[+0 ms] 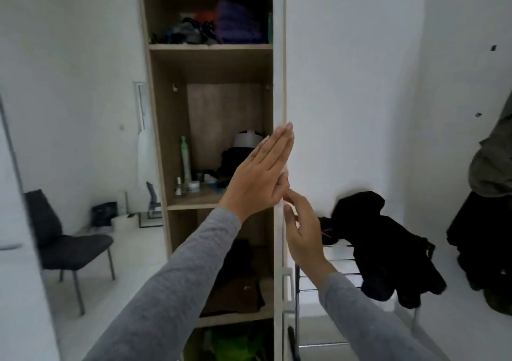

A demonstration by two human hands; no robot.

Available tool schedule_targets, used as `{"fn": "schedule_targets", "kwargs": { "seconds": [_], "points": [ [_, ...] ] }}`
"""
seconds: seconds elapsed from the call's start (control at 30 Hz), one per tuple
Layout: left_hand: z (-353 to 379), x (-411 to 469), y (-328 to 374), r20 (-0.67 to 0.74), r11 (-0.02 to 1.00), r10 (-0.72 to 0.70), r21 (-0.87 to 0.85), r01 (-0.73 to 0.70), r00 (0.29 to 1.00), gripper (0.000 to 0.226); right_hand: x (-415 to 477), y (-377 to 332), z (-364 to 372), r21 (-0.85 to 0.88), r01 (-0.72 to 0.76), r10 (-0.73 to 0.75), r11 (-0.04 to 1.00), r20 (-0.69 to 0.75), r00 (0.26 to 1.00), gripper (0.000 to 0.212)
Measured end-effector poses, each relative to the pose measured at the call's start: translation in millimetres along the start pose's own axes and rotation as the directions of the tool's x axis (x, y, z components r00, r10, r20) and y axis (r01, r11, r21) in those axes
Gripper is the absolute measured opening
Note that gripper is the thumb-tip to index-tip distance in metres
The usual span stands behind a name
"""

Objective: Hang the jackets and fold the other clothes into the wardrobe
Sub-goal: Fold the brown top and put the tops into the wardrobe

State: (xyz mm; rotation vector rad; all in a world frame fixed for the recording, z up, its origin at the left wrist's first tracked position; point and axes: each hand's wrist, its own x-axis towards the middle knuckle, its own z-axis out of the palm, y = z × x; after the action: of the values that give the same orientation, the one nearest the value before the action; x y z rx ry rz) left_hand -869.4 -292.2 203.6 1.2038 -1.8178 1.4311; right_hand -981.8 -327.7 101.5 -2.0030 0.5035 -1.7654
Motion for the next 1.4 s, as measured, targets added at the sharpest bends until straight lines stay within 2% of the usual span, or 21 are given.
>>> {"fn": "schedule_targets", "kwargs": {
  "seconds": [0.17, 0.37, 0.5, 0.6, 0.93, 1.1, 1.4],
  "points": [
    [-26, -43, -60, -0.002, 0.985, -0.094, 0.145, 0.093, 0.996, 0.058, 26, -12, 73, 0.154, -0.014, -0.006, 0.988, 0.133, 0.991, 0.047],
    [-31, -79, -118, 0.035, 0.902, -0.232, 0.381, 0.201, 0.972, 0.06, 64, -5, 141, 0.04, 0.035, -0.043, 0.999, 0.22, 0.975, 0.046],
    [-17, -97, -162, -0.021, 0.845, -0.332, 0.438, 0.307, 0.943, 0.062, 88, 0, 190, -0.019, 0.095, -0.087, 0.995, 0.25, 0.964, 0.054],
    [-1, -104, -192, -0.032, 0.828, -0.374, 0.438, 0.35, 0.927, 0.063, 104, 9, 215, -0.046, 0.137, -0.122, 0.99, 0.233, 0.965, 0.055],
    [77, -130, -293, -0.066, 0.84, -0.413, 0.357, 0.408, 0.908, 0.065, 187, 41, 301, -0.196, 0.252, -0.256, 0.948, 0.004, 0.967, 0.053],
    [117, -141, -328, -0.066, 0.843, -0.446, 0.304, 0.444, 0.892, 0.064, 202, 71, 334, -0.318, 0.313, -0.331, 0.895, -0.003, 0.944, 0.051],
    [177, -166, -367, -0.03, 0.864, -0.461, 0.214, 0.456, 0.887, 0.062, 222, 108, 377, -0.476, 0.321, -0.366, 0.819, -0.001, 0.931, 0.051]
  ]
}}
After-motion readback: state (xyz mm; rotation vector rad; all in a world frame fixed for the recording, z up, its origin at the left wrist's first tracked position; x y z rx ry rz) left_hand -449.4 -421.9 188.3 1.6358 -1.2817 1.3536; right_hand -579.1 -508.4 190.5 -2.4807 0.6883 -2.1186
